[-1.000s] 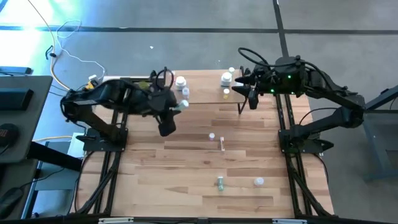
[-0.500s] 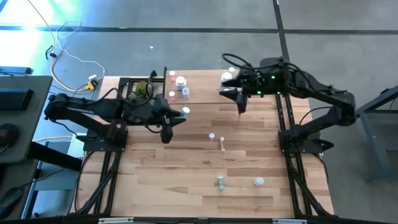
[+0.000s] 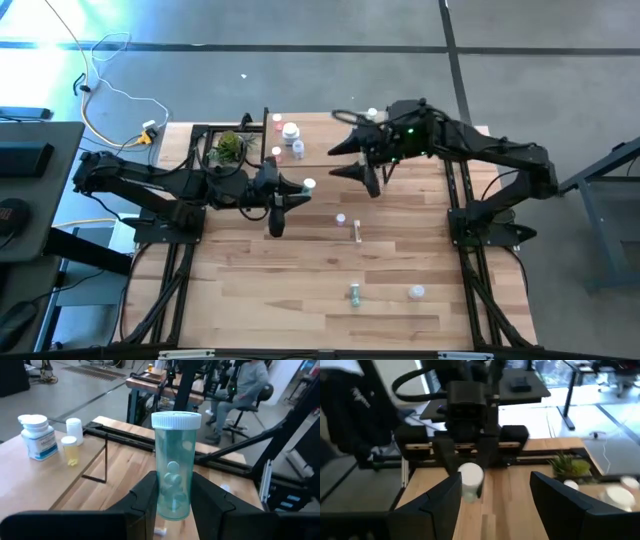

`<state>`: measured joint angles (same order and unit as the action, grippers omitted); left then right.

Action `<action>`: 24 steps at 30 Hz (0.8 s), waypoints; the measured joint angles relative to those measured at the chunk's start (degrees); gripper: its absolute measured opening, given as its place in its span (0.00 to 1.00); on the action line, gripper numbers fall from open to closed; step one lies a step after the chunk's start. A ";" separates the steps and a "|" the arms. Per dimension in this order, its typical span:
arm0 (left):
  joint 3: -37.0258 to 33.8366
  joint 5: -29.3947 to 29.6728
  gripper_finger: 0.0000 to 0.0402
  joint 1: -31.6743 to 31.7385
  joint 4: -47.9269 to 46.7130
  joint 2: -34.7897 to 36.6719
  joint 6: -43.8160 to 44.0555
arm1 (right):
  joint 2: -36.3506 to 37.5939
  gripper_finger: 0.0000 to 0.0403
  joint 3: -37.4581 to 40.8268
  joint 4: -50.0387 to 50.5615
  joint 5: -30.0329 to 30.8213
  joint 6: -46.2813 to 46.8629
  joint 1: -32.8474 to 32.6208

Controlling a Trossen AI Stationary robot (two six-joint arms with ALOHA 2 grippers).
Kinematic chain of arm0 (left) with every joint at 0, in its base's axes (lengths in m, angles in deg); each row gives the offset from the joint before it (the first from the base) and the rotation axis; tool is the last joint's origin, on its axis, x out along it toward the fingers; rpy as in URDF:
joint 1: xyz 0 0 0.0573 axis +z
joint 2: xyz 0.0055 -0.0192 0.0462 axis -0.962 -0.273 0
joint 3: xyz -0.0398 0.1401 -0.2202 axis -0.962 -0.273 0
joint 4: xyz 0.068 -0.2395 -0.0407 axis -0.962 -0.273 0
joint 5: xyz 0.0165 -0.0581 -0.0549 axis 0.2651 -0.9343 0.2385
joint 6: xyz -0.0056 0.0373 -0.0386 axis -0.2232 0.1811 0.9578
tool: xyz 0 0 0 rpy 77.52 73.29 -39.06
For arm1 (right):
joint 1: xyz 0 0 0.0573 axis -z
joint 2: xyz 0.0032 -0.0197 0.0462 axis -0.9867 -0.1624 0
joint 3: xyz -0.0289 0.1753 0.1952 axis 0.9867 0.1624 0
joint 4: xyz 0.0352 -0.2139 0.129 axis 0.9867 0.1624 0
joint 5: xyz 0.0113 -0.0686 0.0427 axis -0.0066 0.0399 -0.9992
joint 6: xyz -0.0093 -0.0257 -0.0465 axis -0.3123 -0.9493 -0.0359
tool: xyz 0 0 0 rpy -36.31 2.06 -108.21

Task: Pick and place medicine bottles onto shelf by color
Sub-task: Put the left green pill bottle on the shelf

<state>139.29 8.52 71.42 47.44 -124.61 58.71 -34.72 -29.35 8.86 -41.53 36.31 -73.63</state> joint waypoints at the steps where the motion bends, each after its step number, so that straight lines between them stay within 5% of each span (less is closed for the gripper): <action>1: -0.02 0.04 0.22 0.00 0.35 -0.24 -0.54 | -0.36 0.56 0.00 -0.22 0.00 -1.32 -0.48; 24: 0.08 0.14 0.22 0.00 4.59 -1.48 -5.86 | -7.12 0.56 0.02 -6.45 1.90 1.58 -4.52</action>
<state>139.38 8.66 71.42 52.03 -126.09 52.85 -41.84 -29.32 2.42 -39.63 37.89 -78.15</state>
